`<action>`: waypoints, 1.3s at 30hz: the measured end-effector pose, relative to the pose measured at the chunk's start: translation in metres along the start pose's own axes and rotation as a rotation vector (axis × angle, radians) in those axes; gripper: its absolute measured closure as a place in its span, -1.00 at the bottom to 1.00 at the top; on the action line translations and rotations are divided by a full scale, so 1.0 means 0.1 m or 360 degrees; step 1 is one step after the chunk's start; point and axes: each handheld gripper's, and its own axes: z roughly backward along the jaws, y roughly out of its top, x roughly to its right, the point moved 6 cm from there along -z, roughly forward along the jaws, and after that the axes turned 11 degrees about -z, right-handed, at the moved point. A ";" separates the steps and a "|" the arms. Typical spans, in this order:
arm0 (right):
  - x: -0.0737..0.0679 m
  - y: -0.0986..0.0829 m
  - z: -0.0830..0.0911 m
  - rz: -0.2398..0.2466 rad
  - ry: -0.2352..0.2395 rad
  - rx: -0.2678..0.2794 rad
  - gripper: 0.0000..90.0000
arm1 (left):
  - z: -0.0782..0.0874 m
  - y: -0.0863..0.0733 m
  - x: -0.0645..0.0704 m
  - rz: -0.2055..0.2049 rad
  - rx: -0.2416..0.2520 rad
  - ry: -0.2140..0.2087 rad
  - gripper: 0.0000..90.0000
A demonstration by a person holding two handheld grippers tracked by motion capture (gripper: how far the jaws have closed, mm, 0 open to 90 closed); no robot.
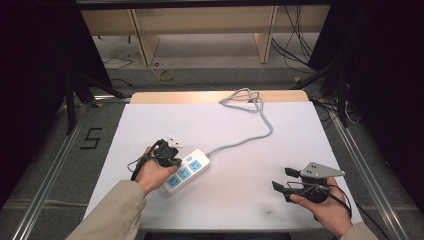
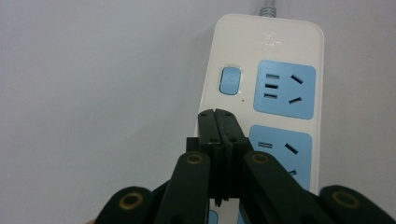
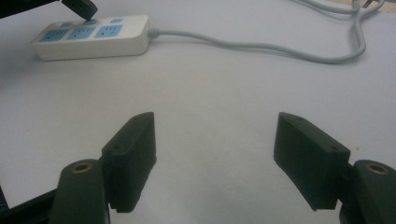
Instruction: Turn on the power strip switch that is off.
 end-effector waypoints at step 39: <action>-0.01 0.00 0.00 0.0006 0.0002 0.0003 -0.34 | -0.02 0.01 0.01 0.0018 -0.0052 0.0029 1.00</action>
